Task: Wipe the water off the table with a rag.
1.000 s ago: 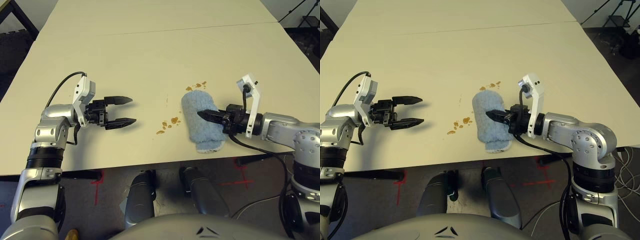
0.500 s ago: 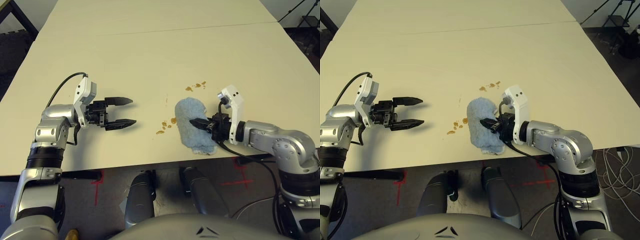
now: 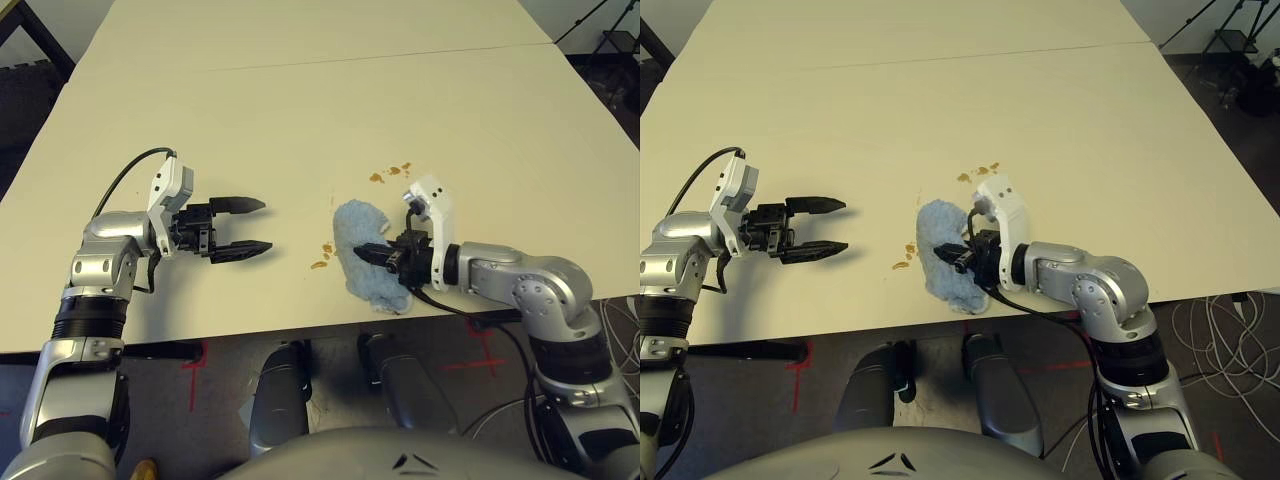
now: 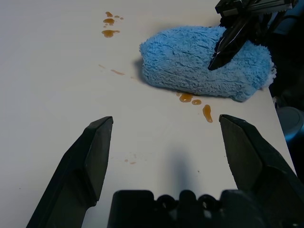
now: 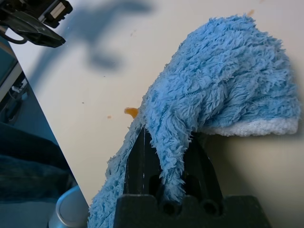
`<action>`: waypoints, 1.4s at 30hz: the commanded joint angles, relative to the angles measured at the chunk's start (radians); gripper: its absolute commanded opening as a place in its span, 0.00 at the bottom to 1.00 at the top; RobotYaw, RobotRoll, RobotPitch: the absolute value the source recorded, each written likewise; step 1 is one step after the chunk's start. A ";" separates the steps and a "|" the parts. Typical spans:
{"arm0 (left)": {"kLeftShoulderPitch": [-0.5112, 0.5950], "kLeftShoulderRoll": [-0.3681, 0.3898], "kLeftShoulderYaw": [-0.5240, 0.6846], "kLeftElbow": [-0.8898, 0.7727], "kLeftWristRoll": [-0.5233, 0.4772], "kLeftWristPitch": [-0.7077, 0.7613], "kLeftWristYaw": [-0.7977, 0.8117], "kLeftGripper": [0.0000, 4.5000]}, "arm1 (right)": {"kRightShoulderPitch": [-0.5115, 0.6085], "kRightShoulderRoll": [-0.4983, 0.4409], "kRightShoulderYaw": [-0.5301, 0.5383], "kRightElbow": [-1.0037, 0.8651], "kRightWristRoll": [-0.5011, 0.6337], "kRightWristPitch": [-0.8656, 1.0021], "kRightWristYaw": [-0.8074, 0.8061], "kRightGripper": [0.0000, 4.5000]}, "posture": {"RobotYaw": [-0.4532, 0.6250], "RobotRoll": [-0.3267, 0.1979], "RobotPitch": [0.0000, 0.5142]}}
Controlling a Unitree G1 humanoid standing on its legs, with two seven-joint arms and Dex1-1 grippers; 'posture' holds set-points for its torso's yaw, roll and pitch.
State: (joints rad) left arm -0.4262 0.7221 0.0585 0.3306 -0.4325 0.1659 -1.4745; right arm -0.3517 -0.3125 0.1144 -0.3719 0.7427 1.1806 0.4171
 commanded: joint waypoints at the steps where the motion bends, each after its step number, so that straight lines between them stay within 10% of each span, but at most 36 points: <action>1: 0.012 0.007 -0.009 -0.007 0.008 -0.001 -0.005 1.00 | -0.011 0.011 0.038 0.015 -0.002 0.009 0.021 0.03 | 0.22 0.62 0.43; 25: 0.025 -0.001 -0.009 -0.024 0.005 0.007 0.006 1.00 | -0.139 0.074 0.192 0.127 -0.077 -0.037 0.121 0.03 | 0.23 0.62 0.45; 42: 0.018 -0.022 -0.018 -0.015 0.010 -0.001 0.010 1.00 | -0.164 -0.178 0.097 0.177 -0.122 -0.065 0.240 0.03 | 0.22 0.62 0.43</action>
State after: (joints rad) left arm -0.4155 0.7012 0.0555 0.3215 -0.4329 0.1690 -1.4625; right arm -0.5305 -0.4666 0.2297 -0.1976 0.6335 1.1123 0.6477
